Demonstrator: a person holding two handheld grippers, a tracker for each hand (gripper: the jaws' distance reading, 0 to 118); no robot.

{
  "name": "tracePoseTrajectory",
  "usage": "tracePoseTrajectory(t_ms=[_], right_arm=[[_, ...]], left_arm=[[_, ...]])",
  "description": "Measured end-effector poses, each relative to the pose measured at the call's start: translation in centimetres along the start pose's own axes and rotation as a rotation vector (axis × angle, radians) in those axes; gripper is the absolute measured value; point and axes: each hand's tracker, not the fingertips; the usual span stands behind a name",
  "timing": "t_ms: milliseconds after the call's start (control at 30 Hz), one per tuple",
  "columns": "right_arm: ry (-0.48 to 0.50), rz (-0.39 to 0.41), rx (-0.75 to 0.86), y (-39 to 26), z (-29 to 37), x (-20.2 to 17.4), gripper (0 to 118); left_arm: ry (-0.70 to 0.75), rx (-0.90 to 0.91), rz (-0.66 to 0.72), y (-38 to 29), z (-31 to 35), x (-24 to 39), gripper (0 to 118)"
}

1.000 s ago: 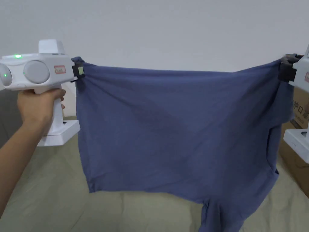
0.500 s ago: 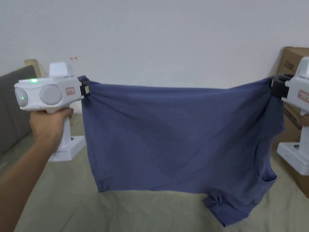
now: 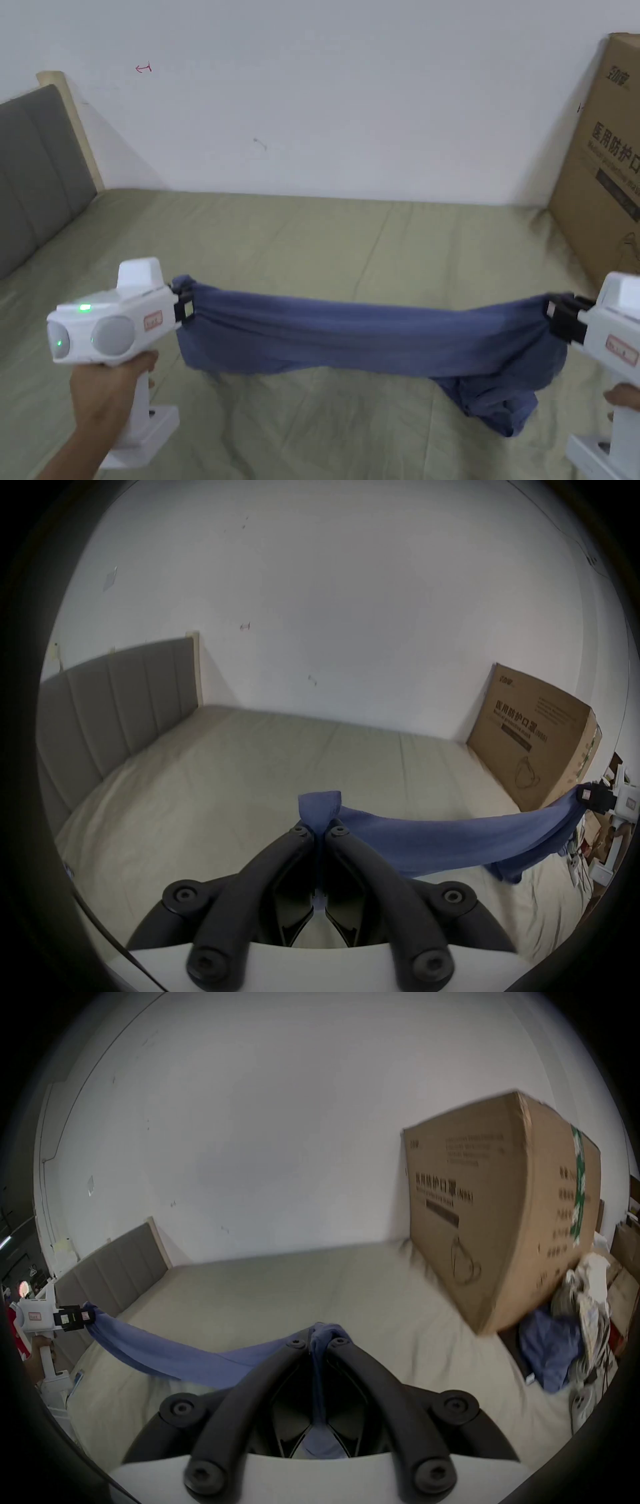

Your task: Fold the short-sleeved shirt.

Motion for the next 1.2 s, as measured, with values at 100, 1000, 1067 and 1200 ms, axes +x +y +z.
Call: tracePoseTrajectory(t_ms=[100, 1000, 1067, 1200], right_arm=[[0.014, -0.021, -0.046, -4.4, 2.9, -0.5, 1], [-0.009, -0.185, -0.282, -24.9, 23.3, -1.5, 1], [-0.052, -0.169, -0.344, -26.0, 22.0, -1.5, 1], [-0.132, -0.169, -0.467, -28.0, 19.6, -1.4, 2]], left_arm=[[0.013, -0.063, 0.011, -4.2, 1.8, -0.9, 1], [0.066, -0.303, 0.018, -24.7, 16.9, -5.8, 2], [0.078, -0.334, 0.003, -25.7, 16.1, -5.7, 2], [0.096, -0.408, -0.004, -27.3, 14.5, -5.5, 2]])
